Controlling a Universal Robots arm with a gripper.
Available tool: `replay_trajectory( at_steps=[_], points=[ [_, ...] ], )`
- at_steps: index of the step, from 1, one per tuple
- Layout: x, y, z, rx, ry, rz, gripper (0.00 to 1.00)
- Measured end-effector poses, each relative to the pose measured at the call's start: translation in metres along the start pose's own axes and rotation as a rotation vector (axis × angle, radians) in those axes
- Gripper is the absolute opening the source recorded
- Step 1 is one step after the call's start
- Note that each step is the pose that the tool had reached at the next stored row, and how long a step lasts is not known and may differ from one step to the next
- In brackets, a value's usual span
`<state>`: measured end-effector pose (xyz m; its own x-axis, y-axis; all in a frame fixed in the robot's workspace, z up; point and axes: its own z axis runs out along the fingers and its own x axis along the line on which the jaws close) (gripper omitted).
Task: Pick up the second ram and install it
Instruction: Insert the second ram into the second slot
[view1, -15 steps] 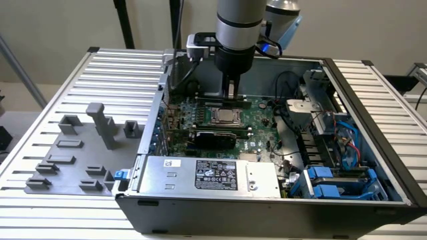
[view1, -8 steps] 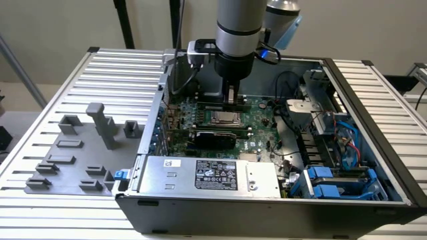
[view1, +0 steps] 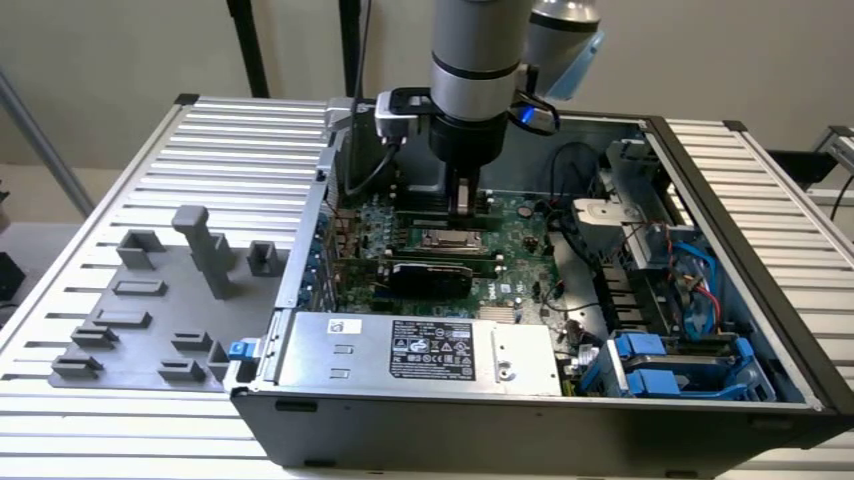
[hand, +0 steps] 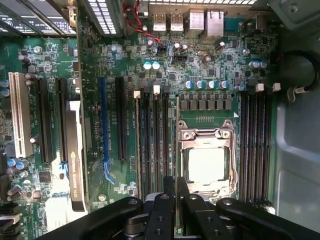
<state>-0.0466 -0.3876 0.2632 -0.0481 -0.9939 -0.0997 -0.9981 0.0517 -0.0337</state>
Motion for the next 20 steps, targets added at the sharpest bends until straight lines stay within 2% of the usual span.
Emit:
replay_trajectory(
  at_steps=[5,8,9,14,18,20],
  points=[
    [0.000,0.0001,0.0034,0.0030,0.0334,-0.004,0.13],
    [0.001,0.0002,0.0066,0.0037,0.0460,-0.005,0.13],
    [0.001,0.0004,0.0079,0.0038,0.0488,-0.005,0.13],
    [0.002,0.0020,0.0144,0.0040,0.0557,-0.007,0.13],
    [0.002,0.0027,0.0170,0.0042,0.0643,-0.010,0.13],
    [0.002,0.0028,0.0172,0.0040,0.0661,-0.011,0.13]
  ],
)
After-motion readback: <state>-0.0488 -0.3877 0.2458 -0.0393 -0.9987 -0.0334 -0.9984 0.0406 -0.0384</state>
